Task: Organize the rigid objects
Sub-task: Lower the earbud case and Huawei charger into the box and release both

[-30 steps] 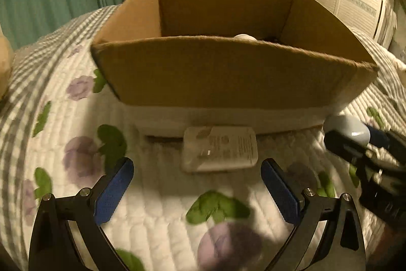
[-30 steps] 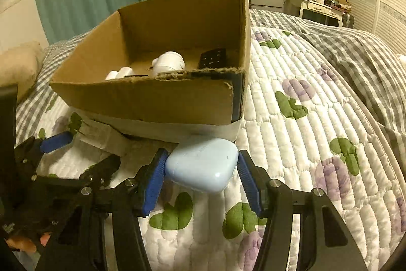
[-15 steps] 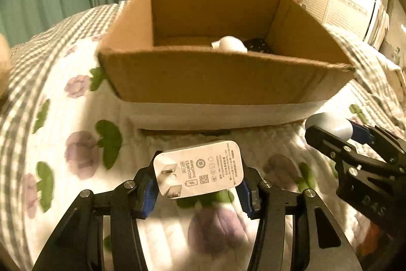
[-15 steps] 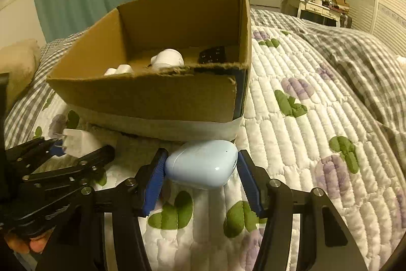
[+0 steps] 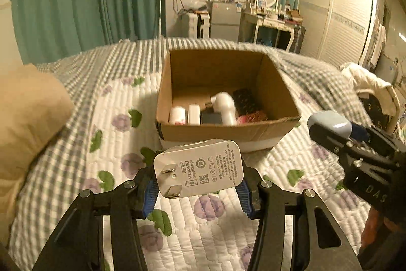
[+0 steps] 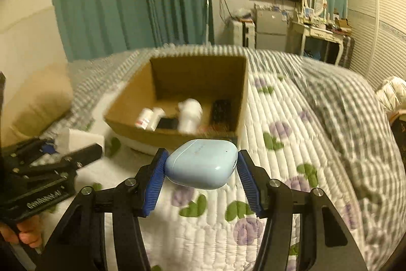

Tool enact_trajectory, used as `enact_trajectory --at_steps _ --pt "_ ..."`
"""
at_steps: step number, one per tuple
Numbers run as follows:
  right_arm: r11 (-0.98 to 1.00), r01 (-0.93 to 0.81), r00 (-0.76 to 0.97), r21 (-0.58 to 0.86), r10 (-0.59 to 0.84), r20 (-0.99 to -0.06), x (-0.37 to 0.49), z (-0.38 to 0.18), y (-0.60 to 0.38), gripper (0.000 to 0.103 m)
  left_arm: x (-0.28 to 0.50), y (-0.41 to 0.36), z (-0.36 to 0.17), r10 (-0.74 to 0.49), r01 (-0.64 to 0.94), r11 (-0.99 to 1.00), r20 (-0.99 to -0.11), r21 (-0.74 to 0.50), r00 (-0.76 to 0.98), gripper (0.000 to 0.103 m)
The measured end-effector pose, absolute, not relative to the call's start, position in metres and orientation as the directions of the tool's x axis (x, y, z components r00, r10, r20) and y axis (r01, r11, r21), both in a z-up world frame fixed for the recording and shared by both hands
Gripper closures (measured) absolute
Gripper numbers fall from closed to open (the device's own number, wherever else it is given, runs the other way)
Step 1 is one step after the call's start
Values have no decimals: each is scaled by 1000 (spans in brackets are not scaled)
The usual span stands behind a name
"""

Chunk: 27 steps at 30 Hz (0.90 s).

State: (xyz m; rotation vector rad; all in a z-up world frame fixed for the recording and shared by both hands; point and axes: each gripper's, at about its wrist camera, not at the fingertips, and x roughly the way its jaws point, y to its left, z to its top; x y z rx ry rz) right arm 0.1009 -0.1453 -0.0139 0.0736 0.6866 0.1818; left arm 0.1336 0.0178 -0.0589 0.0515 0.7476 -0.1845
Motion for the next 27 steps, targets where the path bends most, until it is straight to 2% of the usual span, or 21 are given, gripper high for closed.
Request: enact_trajectory --at_steps 6,12,19,27 --pt "971 -211 809 109 236 -538 91 40 -140 47 123 8 -25 -136 189 982 -634 16 762 50" --pt "961 -260 829 96 273 -489 108 69 -139 47 142 -3 -14 -150 211 977 -592 35 792 50" --pt "959 -261 835 112 283 -473 159 71 -146 47 191 -18 -23 -151 224 974 -600 47 785 50" --pt "964 -249 819 98 263 -511 225 51 -148 47 250 -19 -52 -128 211 976 -647 51 752 50"
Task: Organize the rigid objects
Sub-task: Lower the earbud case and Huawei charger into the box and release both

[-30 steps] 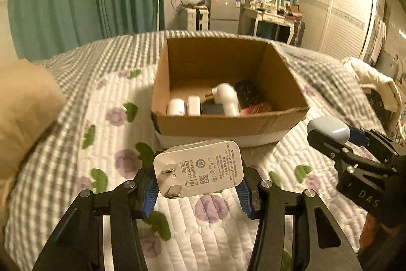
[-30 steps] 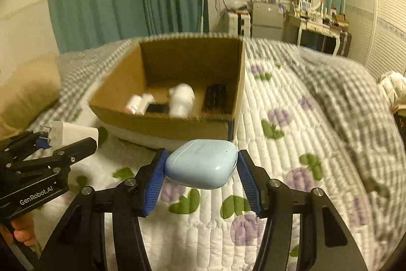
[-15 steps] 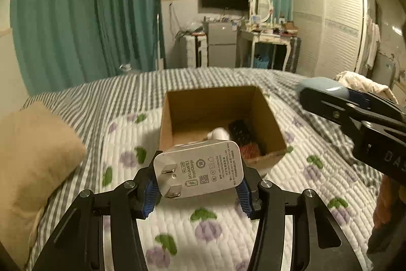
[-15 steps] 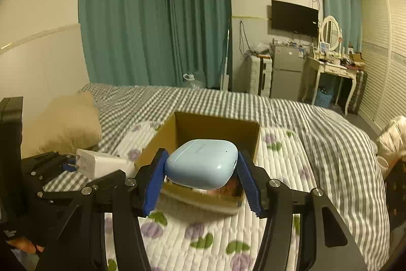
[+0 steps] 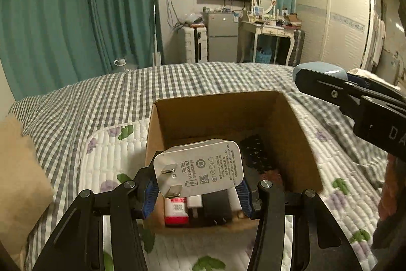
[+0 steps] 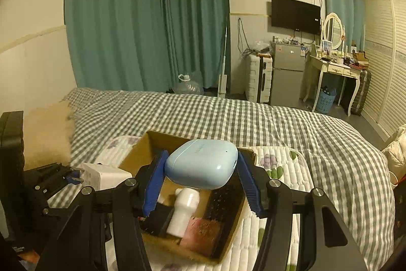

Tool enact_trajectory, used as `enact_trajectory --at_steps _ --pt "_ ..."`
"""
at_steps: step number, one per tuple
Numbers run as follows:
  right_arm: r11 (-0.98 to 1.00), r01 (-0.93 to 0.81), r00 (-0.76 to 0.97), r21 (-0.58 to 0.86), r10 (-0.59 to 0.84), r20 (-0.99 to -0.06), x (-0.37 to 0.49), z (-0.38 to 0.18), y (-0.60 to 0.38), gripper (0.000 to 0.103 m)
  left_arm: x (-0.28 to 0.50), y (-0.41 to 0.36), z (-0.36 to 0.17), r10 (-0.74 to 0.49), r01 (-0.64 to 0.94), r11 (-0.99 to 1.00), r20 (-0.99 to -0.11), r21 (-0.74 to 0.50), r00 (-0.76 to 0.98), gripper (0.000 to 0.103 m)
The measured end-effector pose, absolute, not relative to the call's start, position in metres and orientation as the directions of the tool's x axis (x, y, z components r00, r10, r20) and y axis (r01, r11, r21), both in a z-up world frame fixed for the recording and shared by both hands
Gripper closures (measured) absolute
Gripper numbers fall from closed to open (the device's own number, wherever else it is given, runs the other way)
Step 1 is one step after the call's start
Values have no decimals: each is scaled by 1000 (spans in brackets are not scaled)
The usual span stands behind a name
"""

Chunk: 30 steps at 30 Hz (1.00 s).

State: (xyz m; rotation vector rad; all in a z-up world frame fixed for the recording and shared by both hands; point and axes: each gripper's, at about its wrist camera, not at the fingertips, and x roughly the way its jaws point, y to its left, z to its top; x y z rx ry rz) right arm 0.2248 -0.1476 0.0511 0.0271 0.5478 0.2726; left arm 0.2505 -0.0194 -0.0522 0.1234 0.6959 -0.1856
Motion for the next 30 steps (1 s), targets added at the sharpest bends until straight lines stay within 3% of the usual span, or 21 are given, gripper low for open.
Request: enact_trajectory --at_steps 21,25,30 --pt "967 -236 753 95 244 -612 287 -18 -145 47 323 -23 -102 -94 211 976 -760 58 643 48" --pt "968 -231 748 98 241 -619 288 -19 -142 47 318 -23 -95 -96 213 975 -737 67 669 34" --pt "968 -229 728 106 243 -641 298 -21 -137 47 311 -12 -83 -111 208 977 -717 49 688 32"
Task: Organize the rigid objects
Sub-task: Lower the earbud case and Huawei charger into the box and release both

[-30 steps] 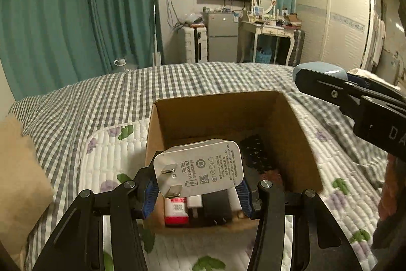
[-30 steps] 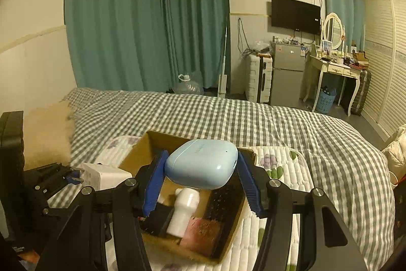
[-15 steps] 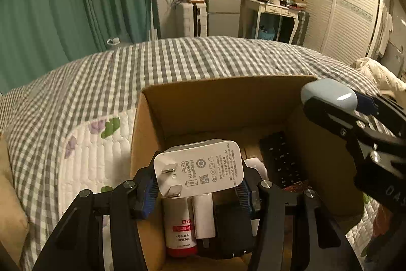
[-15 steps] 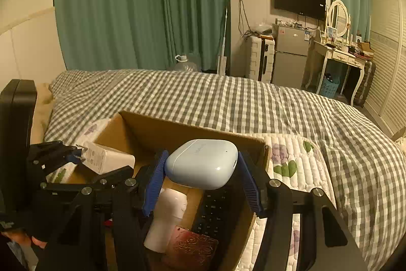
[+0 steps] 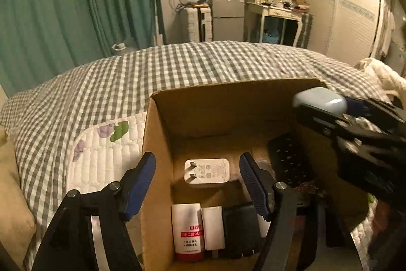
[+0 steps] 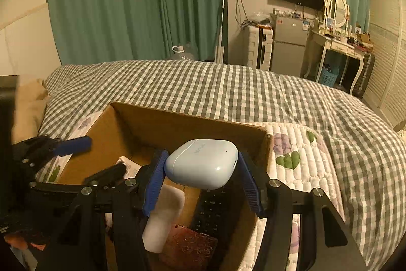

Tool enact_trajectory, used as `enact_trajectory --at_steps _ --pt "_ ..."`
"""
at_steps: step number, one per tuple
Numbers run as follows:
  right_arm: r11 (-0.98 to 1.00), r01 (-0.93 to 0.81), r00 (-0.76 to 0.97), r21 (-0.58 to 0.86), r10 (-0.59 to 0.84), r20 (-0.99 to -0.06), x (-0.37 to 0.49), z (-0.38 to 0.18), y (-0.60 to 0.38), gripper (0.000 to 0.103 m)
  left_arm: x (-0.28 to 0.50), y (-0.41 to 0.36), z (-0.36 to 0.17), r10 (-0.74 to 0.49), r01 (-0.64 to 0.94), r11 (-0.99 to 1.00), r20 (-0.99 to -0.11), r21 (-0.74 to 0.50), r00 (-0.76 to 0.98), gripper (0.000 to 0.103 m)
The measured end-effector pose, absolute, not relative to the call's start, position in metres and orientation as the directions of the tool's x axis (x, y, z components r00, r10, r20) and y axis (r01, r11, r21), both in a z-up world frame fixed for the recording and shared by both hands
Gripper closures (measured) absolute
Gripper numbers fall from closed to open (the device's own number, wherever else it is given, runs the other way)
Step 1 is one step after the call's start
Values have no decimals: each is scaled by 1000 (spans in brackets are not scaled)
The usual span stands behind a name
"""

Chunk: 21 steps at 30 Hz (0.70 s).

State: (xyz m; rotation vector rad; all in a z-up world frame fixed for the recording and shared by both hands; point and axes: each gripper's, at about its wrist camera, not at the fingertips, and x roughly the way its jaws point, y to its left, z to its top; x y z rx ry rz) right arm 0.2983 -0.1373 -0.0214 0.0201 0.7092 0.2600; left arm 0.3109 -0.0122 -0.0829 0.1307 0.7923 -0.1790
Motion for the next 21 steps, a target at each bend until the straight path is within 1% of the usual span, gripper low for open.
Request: enact_trajectory --at_steps 6,7,8,9,12,13,17,21 --pt "959 -245 678 142 275 -681 322 -20 -128 46 292 -4 -68 -106 194 980 -685 53 721 32" --pt "960 -239 676 145 272 -685 326 -19 -127 38 288 -2 -65 -106 190 981 -684 49 722 32" --pt "963 -224 681 149 264 -683 327 -16 -127 36 285 0 -64 -105 187 981 -683 47 722 32" --pt "965 -207 691 162 261 -674 326 -10 -128 36 279 1 -59 -104 183 982 -681 45 725 32" --pt "957 -195 710 213 288 -642 313 14 -133 36 262 6 -45 -107 178 983 -673 36 732 32" --pt "958 -195 718 209 284 -635 306 22 -134 36 257 7 -39 -106 175 984 -668 37 736 32" --pt "974 -188 756 130 228 -614 272 65 -135 36 224 11 -2 -98 163 985 -629 47 771 32" --pt "976 -193 789 101 216 -576 224 109 -142 36 184 15 37 -98 154 987 -573 48 814 32"
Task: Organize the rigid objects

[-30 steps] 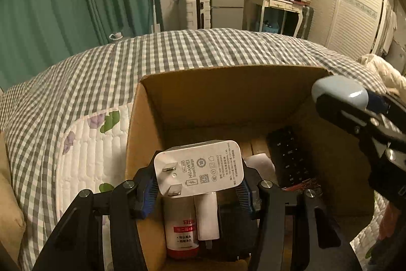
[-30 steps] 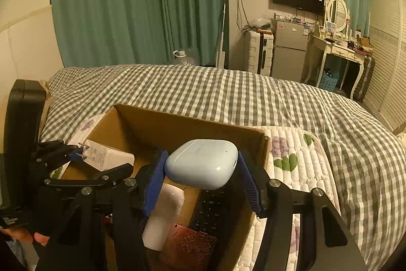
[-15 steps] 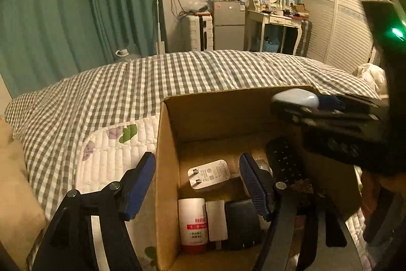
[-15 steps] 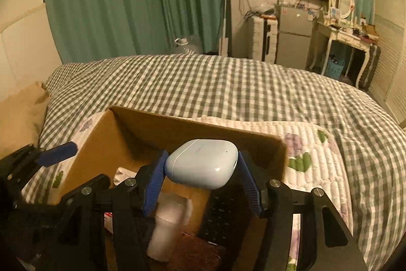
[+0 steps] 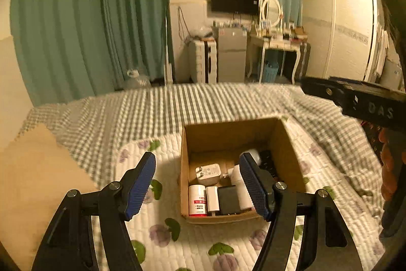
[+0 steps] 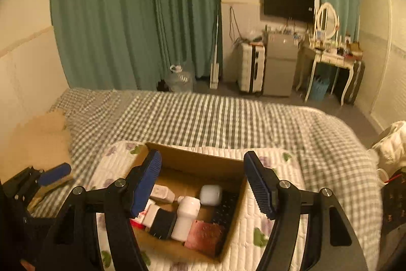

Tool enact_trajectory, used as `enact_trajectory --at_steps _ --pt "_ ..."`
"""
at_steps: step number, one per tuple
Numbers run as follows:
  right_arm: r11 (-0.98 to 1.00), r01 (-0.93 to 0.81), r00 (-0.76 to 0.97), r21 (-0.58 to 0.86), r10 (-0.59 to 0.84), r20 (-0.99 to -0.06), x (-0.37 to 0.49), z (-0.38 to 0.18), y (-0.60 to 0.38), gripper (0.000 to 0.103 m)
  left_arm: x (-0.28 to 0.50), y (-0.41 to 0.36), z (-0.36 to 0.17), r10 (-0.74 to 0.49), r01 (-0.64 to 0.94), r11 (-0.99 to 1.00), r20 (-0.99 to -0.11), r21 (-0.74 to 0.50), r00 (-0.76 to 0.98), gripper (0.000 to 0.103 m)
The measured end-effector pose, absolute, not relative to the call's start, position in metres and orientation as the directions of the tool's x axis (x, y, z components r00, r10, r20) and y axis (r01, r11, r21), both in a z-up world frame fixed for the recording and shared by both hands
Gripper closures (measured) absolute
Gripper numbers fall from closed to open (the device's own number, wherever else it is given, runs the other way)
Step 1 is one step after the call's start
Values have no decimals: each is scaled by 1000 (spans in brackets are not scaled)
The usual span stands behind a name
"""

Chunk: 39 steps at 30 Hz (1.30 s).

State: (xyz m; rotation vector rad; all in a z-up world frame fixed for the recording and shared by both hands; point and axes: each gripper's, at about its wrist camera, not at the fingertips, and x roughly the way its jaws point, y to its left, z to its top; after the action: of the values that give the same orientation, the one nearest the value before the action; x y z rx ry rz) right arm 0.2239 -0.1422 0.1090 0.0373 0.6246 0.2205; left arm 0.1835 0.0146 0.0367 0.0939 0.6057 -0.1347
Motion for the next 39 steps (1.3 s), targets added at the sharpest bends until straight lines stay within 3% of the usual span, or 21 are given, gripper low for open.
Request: enact_trajectory --at_steps 6,8,11,16,19,24,30,39 --pt "973 -231 846 21 212 -489 139 167 -148 36 125 18 75 -79 131 989 -502 68 861 32" --pt "973 -230 865 -2 203 -459 115 179 -150 32 109 17 80 -73 126 989 -486 76 871 26" --pt "973 -227 887 -44 188 -421 78 186 -151 26 88 15 82 -62 119 988 -460 96 886 15" --pt "984 -177 923 -9 163 -348 38 170 -160 4 68 13 65 -78 117 991 -440 63 895 2" --pt "983 -175 931 56 184 -316 29 146 -168 0 64 10 47 -100 131 991 -446 39 890 2" --pt "986 -132 939 106 158 -306 31 100 -178 0 54 -4 22 -32 83 988 -358 129 933 0" --pt "989 -104 942 104 132 -309 24 68 -186 0 46 0 8 -42 63 997 -325 53 945 0" --pt "991 -94 924 92 121 -362 24 37 -187 0 44 1 3 -48 67 997 -334 45 941 0"
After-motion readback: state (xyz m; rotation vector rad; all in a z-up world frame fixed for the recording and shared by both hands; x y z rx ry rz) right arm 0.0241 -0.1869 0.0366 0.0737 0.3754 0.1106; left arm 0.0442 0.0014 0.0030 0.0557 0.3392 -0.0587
